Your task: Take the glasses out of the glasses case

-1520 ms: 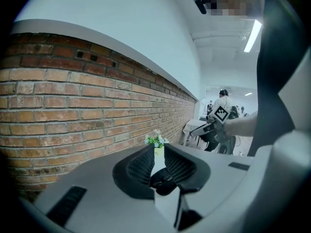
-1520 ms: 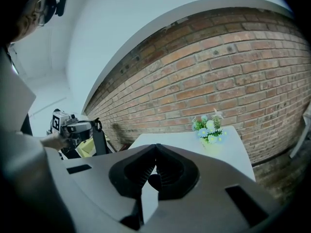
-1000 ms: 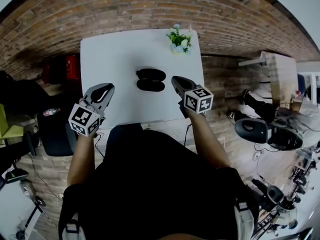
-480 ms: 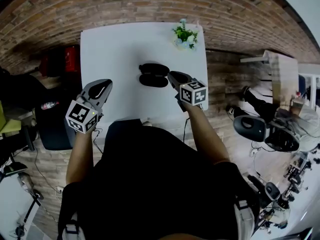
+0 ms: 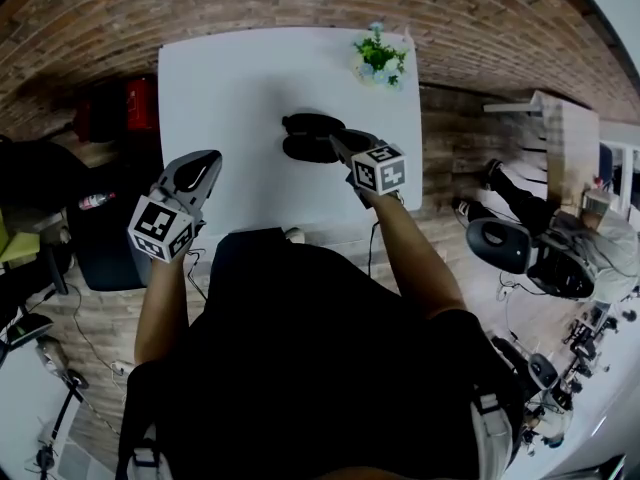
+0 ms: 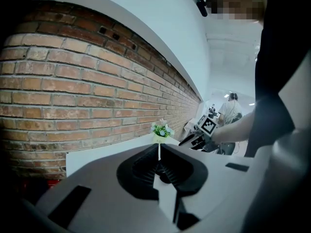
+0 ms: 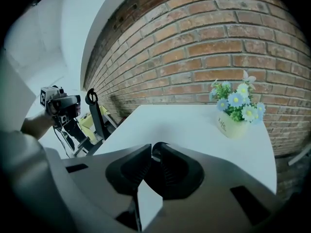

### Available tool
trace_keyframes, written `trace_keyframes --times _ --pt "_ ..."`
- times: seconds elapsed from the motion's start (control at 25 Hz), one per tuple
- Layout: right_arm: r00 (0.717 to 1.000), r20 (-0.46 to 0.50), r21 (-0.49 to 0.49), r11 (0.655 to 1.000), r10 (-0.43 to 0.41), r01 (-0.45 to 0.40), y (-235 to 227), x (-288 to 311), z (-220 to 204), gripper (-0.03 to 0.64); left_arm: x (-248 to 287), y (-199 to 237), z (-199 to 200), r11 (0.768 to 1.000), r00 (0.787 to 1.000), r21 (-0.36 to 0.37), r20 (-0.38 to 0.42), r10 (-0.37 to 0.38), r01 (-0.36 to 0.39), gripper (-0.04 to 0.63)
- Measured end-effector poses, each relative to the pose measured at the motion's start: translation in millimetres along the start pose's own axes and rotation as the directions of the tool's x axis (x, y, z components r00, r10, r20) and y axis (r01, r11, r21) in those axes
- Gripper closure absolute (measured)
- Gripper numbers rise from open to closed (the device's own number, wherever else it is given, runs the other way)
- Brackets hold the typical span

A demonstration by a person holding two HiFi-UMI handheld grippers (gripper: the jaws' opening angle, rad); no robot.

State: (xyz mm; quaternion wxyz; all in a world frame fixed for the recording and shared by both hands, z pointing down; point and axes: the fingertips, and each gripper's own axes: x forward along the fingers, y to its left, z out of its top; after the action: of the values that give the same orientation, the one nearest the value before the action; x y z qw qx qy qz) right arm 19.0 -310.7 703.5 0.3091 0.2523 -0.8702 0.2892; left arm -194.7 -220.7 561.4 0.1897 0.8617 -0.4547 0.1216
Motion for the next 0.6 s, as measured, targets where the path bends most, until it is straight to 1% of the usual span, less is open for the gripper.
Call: trace_keyframes --times 0.24,0.44,0.6 --pt "0.999 -0.05 -0.02 1.0 0.001 -0.002 -3.8 19.3 -9.6 0.54 2.2 8.7 -6.8 1.0 1.0 -0.014 -0.013 0.003 -0.003 0.575" --pt "0.994 -0.111 -0.076 0.997 -0.012 0.003 -10.8 37.8 -25.1 0.53 2.6 15.3 -14.2 1.0 1.0 -0.03 -0.022 0.007 -0.008 0.575" --pt "0.99 -0.138 -0.115 0.993 -0.014 -0.002 -16.2 51.1 -33.4 0.526 3.0 23.4 -19.4 0.999 0.999 -0.041 -0.031 0.017 -0.018 0.575"
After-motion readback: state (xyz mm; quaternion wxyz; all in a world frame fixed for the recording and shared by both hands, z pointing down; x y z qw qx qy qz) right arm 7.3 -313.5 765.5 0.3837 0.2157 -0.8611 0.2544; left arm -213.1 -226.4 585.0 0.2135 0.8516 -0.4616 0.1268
